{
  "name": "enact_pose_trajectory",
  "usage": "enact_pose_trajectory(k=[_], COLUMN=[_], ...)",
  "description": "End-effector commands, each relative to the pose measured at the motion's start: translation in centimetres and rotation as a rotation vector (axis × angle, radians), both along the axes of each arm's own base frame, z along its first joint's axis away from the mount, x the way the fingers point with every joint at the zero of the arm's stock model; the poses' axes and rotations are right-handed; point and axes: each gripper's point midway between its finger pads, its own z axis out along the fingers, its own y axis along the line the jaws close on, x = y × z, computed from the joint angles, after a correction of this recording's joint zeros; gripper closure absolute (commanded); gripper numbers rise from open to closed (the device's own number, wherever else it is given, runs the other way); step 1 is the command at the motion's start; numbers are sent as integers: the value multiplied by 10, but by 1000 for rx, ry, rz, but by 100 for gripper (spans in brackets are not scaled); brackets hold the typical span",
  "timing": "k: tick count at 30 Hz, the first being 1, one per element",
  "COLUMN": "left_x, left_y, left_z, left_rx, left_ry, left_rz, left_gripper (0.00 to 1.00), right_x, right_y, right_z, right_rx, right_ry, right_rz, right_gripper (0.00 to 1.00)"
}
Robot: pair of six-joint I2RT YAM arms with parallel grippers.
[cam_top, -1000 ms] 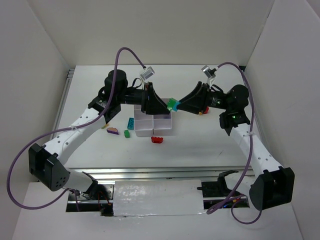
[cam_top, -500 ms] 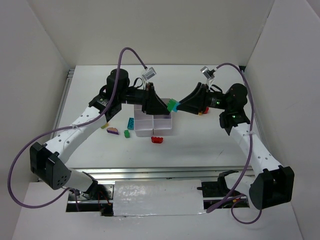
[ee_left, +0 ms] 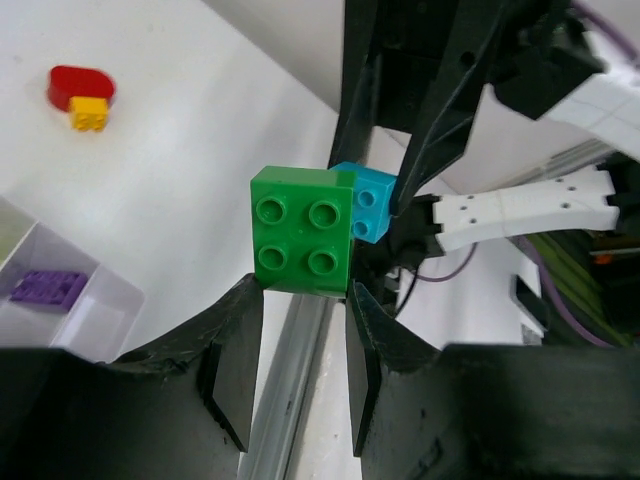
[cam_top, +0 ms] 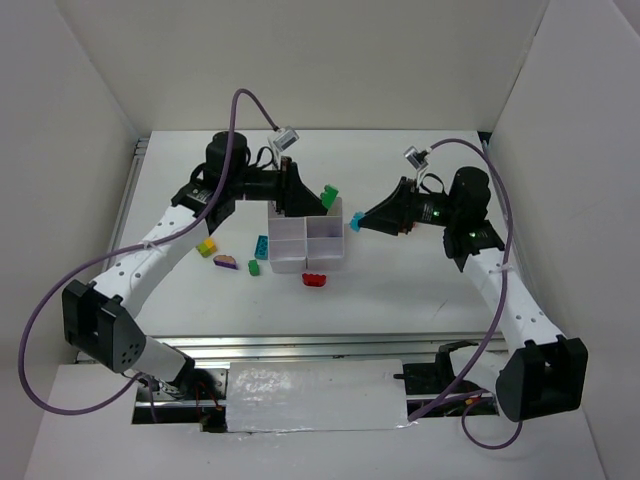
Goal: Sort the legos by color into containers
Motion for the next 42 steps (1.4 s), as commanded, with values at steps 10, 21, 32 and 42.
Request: enact_pose_trajectory(k=[10,21,32,42], left_x=[57,92,104,103], left_y=[15,39,46,43], left_z=[-30,-76,-97,-110], left_rx=[214,502,651,710], left_ry=[8,129,182,193], left_rz=[286,591,646,664], left_gripper=[100,100,100,100], right_x=[50,24,14,15], right_y=[-58,-127,-135,-132], right_z=[10,-19,-34,-48], right_rx=[-232,-378,-439,-475], right_ry=[86,317,286,295], right_rz=[-618,-1039,-1046,-1010], right_gripper=[100,100,100,100])
